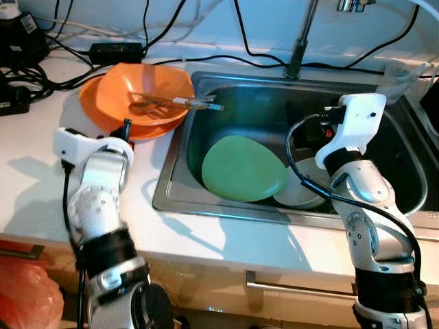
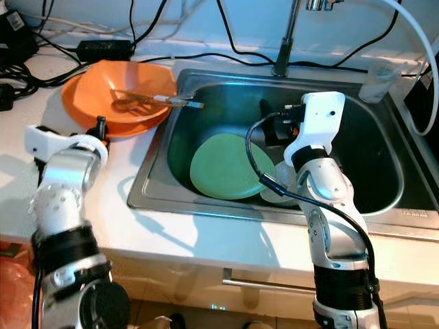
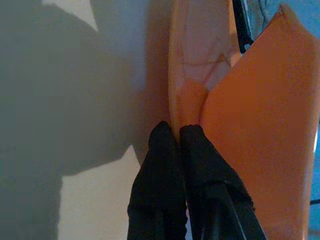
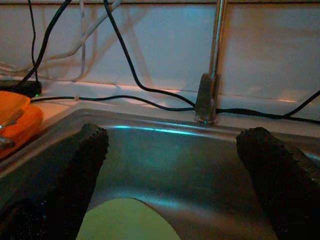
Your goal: Kitchen organization
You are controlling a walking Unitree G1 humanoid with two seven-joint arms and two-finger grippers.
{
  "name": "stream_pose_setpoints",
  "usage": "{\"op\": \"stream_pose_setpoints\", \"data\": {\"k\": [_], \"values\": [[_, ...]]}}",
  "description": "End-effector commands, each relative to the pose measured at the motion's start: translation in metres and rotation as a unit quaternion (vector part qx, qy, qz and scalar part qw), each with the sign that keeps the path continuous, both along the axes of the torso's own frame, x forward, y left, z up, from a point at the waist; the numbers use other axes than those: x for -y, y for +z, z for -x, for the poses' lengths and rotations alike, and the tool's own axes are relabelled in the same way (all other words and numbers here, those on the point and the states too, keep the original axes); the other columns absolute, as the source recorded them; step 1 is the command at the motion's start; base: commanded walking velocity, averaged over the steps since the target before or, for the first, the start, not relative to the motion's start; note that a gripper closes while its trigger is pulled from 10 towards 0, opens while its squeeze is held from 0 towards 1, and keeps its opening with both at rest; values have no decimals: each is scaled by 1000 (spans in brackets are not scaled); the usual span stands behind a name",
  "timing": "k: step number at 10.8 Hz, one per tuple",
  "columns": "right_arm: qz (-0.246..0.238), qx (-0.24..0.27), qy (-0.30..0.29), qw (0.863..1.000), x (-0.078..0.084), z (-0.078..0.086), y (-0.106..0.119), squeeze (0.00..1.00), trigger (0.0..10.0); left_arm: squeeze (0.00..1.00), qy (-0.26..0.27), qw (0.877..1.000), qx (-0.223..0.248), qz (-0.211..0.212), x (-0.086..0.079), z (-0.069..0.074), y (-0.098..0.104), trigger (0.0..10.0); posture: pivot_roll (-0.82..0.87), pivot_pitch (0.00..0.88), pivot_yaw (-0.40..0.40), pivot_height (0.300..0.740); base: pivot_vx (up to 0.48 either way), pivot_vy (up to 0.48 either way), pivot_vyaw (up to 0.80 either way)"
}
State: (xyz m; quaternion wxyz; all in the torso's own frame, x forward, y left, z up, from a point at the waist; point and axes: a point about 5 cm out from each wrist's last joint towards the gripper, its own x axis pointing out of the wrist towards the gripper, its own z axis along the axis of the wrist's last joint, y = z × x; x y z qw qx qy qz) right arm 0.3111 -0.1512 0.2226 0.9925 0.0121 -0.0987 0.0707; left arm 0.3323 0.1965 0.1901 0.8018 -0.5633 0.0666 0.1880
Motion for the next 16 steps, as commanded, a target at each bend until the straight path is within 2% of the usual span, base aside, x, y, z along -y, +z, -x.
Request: {"op": "stream_pose_setpoints", "data": {"k": [1, 3, 5, 9, 11, 14, 15, 16], "values": [[-1, 9, 1, 1000, 1, -2, 4, 0, 10000, 0, -2, 992, -119, 42, 9, 18, -51, 0, -82, 118, -22, 740, 0, 0, 0], [-1, 9, 9, 1000, -1, -6, 4, 0, 10000, 0, -4, 991, -123, 43, 10, 35, -47, 0, -47, 117, -33, 740, 0, 0, 0], [-2, 10, 20, 1000, -5, -11, 3, 0, 10000, 0, 2, 991, -129, 37, 5, 52, -45, 0, -10, 115, -42, 740, 0, 0, 0], [-7, 10, 43, 999, -14, -18, 2, 0, 10000, 0, 14, 992, -125, 33, 0, 69, -36, 0, 47, 111, -65, 740, 0, 0, 0], [-8, 11, 49, 999, -17, -21, 2, 0, 10000, 0, 14, 990, -135, 34, 3, 80, -39, 0, 70, 112, -71, 740, 0, 0, 0], [-8, 12, 57, 998, -20, -25, 0, 0, 10000, 0, 24, 989, -146, 21, -4, 97, -39, 0, 97, 111, -81, 740, 0, 0, 0], [-9, 13, 58, 998, -21, -25, 1, 0, 10000, 0, 22, 989, -147, 16, -4, 98, -39, 0, 98, 110, -82, 740, 0, 0, 0], [-9, 14, 60, 998, -22, -26, 1, 0, 10000, 0, 6, 989, -149, -1, -2, 95, -39, 5529, 94, 106, -82, 740, 0, 0, 0]]}}
